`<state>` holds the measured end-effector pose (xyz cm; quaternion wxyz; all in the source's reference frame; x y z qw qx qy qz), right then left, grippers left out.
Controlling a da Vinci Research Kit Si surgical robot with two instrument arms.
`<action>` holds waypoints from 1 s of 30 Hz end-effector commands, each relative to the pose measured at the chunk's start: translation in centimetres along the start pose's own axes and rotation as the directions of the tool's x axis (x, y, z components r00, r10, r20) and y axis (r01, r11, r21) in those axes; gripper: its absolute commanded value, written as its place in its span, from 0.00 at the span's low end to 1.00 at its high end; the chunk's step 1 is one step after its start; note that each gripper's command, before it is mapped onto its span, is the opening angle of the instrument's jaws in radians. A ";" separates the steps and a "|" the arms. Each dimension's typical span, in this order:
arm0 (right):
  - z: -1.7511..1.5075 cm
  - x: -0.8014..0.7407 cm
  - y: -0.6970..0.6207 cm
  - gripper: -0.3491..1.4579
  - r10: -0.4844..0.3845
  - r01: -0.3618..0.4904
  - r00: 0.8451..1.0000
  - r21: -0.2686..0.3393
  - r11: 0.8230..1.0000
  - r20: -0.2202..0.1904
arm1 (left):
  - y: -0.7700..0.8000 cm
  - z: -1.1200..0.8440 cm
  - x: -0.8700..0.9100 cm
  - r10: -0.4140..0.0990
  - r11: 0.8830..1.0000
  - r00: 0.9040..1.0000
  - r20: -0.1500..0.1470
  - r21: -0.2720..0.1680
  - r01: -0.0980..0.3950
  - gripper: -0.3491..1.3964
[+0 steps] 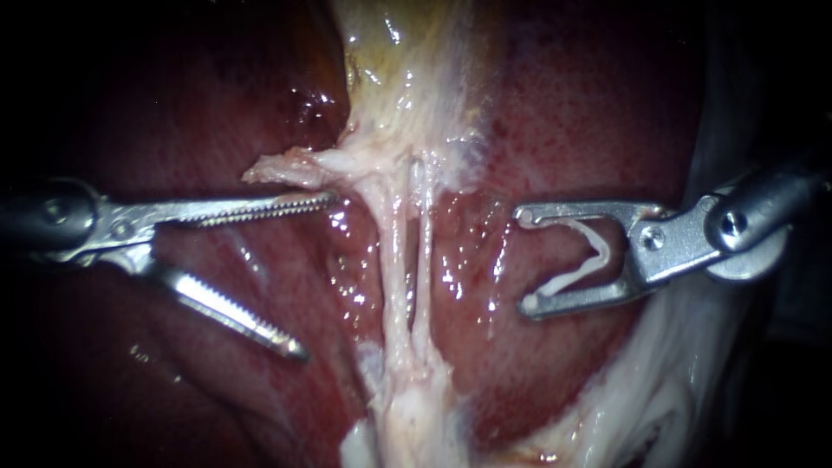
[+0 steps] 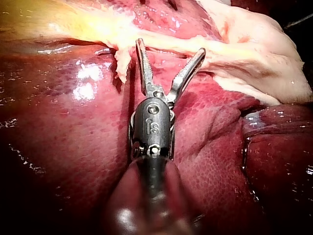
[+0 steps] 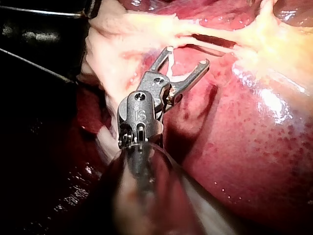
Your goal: Grabbing gallbladder
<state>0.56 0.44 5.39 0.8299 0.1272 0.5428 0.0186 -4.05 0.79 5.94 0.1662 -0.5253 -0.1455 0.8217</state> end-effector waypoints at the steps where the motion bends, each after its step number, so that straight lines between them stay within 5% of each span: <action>1: 0.00 0.00 0.00 0.47 0.000 0.000 1.000 0.000 1.000 0.000 | 0.00 -0.01 0.01 -0.008 1.000 1.000 0.001 0.003 0.008 0.90; 3: 0.00 0.00 0.00 0.47 0.000 0.000 1.000 0.000 1.000 0.000 | -0.03 -0.05 0.05 -0.058 0.998 0.998 0.000 0.021 0.058 0.90; 11: 0.00 0.00 0.00 0.47 0.000 0.000 1.000 0.000 1.000 0.000 | -0.46 -0.30 0.33 -0.095 0.991 0.995 0.000 0.093 0.094 0.90; 19: 0.00 0.00 0.00 0.47 0.000 0.000 1.000 0.000 1.000 0.000 | -0.81 -0.13 0.02 -0.096 0.990 0.995 0.010 0.110 0.094 0.84; 24: -0.01 0.00 0.00 0.47 0.000 0.000 1.000 0.000 1.000 0.000 | -0.83 -0.03 -0.15 -0.143 0.986 0.988 0.054 0.100 0.137 0.63; 26: -0.01 0.00 0.00 0.47 0.000 0.000 1.000 0.000 1.000 0.000 | -0.82 -0.02 -0.18 -0.171 0.982 0.982 0.078 0.091 0.164 0.39; 30: -0.01 0.00 0.00 0.47 0.000 0.000 1.000 0.000 1.000 0.000 | -0.80 -0.08 -0.19 -0.189 0.980 0.975 0.114 0.091 0.179 0.37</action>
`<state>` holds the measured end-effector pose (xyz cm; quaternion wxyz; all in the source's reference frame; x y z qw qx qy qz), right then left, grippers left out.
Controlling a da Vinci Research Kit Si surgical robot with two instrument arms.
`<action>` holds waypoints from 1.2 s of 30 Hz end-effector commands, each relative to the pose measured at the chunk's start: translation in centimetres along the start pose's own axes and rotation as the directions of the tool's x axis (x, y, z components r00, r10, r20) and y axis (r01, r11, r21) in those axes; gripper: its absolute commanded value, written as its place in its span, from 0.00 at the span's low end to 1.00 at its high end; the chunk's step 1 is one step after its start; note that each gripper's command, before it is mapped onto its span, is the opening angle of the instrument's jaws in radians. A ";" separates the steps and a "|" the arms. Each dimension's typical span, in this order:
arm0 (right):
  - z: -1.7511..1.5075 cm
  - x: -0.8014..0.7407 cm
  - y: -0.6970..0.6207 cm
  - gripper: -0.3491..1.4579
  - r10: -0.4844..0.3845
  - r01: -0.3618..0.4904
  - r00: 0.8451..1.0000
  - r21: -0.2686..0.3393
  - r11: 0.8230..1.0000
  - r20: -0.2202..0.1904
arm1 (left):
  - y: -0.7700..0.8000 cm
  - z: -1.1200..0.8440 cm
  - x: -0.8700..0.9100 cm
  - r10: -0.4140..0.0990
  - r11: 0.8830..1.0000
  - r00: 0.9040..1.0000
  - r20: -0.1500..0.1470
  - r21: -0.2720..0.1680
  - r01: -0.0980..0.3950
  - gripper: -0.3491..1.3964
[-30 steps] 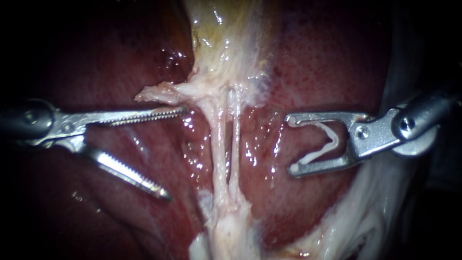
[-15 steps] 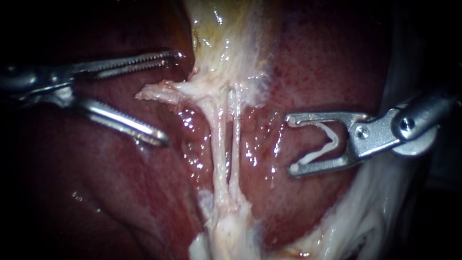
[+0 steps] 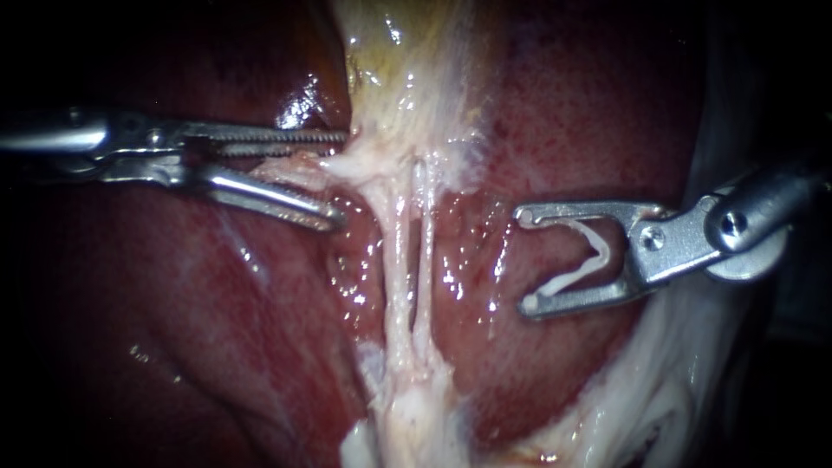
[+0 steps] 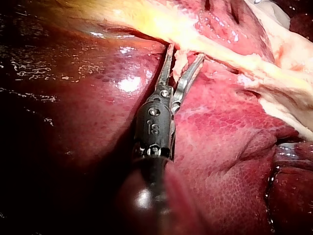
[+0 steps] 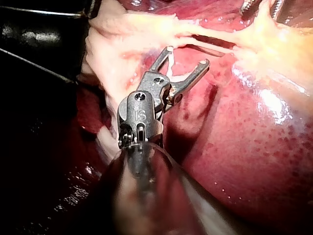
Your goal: Grabbing gallbladder
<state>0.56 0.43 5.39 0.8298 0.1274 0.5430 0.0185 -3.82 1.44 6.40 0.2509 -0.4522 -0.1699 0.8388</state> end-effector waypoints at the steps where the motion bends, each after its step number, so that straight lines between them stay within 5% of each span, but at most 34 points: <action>1: 0.00 0.00 0.00 0.47 0.000 0.000 1.000 0.000 1.000 0.000 | -0.01 -0.04 0.00 -0.017 1.000 1.000 0.007 0.000 0.017 0.27; 4: 0.00 0.00 0.00 0.47 0.000 0.000 1.000 0.000 1.000 0.000 | -0.02 -0.09 0.00 -0.046 0.999 0.999 0.017 0.014 0.046 0.00; 13: 0.00 0.00 0.00 0.47 0.000 0.000 1.000 0.000 1.000 0.000 | 0.03 -0.27 0.09 -0.117 0.991 0.993 0.021 0.069 0.116 0.00; 17: -0.01 0.00 0.00 0.47 0.000 0.000 1.000 0.000 1.000 0.000 | 0.07 -0.50 0.34 -0.146 0.987 0.989 0.023 0.072 0.144 0.00; 24: -0.01 0.00 0.00 0.47 0.000 0.000 1.000 0.000 1.000 0.000 | 0.07 -0.91 0.69 -0.182 0.979 0.983 -0.018 0.087 0.183 0.00; 36: -0.01 0.00 0.00 0.47 0.000 0.000 1.000 0.000 1.000 0.000 | 0.05 -0.92 0.64 -0.199 0.974 0.980 -0.022 0.110 0.200 0.00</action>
